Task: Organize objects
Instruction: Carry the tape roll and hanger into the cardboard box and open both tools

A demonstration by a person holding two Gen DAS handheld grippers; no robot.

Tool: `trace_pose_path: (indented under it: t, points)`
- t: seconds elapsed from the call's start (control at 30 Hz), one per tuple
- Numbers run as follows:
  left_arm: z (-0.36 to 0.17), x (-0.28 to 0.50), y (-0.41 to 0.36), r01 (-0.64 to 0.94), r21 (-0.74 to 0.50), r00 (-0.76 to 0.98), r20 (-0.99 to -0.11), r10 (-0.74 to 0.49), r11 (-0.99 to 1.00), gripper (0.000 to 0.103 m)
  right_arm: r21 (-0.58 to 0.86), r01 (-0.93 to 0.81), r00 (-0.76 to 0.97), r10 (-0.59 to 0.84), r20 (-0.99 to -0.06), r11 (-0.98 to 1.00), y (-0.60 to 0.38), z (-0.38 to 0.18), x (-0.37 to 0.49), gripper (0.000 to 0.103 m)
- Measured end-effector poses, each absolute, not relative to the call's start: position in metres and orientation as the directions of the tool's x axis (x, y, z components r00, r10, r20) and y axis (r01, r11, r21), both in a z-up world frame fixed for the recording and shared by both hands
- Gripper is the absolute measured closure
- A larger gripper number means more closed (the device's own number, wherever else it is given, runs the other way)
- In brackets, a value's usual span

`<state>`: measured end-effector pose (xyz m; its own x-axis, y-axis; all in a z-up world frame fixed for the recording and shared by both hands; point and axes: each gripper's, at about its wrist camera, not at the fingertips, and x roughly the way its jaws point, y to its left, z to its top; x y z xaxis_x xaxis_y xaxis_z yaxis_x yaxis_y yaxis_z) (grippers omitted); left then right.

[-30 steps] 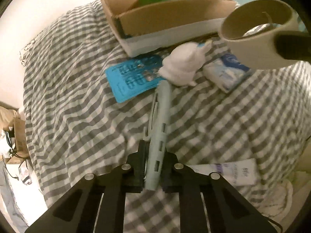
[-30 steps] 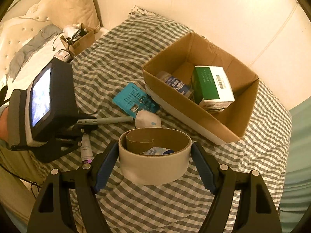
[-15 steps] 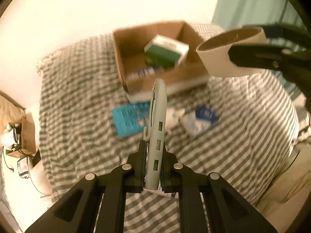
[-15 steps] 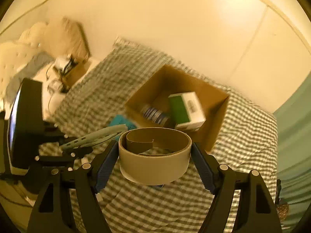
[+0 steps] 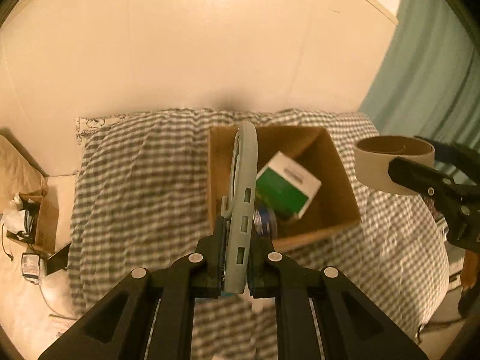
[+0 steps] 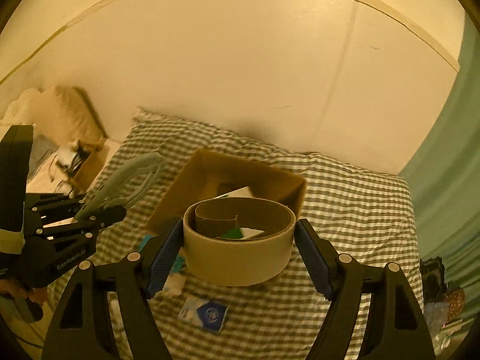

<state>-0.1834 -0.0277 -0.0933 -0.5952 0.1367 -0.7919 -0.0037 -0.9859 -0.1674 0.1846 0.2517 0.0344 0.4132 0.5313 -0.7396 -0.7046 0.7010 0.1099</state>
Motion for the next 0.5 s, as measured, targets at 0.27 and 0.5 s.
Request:
trace_pose_path:
  t: [0.27, 0.5]
  points:
    - [-0.112, -0.228, -0.025, 0.015, -0.196, -0.633, -0.761, 0.143, -0.980, 0.092, 0.141, -0.647, 0.409, 0.497, -0.765, 0.749, 0.275, 0.004, 0.239, 0.028]
    - [-0.136, -0.256, -0.004, -0.022, -0.170, -0.597, -0.788, 0.150, -0.985, 0.092, 0.168, -0.633, 0.380, 0.492, -0.783, 0.756, 0.293, -0.026, 0.270, 0.028]
